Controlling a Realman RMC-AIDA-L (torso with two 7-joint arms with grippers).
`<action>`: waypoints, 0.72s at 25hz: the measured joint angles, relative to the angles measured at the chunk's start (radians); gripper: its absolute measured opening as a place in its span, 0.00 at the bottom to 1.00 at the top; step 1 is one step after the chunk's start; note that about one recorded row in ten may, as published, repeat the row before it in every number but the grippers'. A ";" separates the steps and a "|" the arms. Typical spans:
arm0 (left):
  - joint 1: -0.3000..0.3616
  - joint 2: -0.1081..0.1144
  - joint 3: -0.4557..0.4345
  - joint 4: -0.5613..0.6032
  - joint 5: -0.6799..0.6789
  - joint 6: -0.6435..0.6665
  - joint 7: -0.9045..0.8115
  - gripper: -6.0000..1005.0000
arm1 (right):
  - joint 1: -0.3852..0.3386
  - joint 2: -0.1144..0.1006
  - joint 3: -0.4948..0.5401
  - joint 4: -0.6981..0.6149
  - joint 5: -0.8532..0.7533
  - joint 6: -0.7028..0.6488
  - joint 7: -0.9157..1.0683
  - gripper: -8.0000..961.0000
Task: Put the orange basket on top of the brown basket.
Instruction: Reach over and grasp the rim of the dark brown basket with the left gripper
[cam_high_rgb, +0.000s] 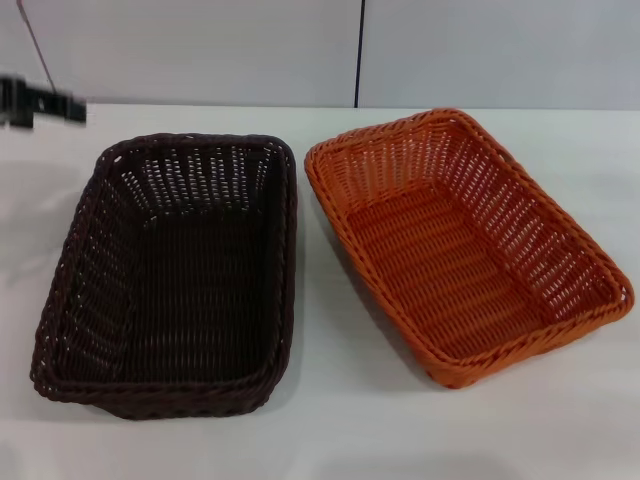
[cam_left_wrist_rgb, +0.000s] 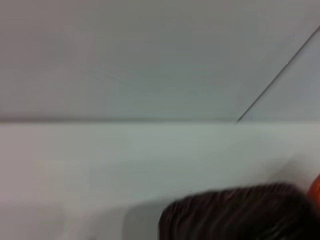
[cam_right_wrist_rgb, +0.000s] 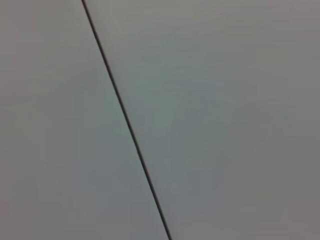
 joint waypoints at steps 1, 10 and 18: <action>-0.008 -0.017 -0.005 -0.020 0.050 -0.017 -0.015 0.83 | 0.001 -0.002 -0.005 0.000 0.000 0.000 0.000 0.74; -0.061 -0.114 -0.013 -0.099 0.309 -0.126 -0.055 0.83 | -0.006 -0.007 -0.022 -0.001 0.000 0.000 0.000 0.74; -0.071 -0.131 -0.007 -0.092 0.399 -0.170 -0.054 0.82 | -0.013 -0.004 -0.047 0.004 0.000 0.000 0.004 0.74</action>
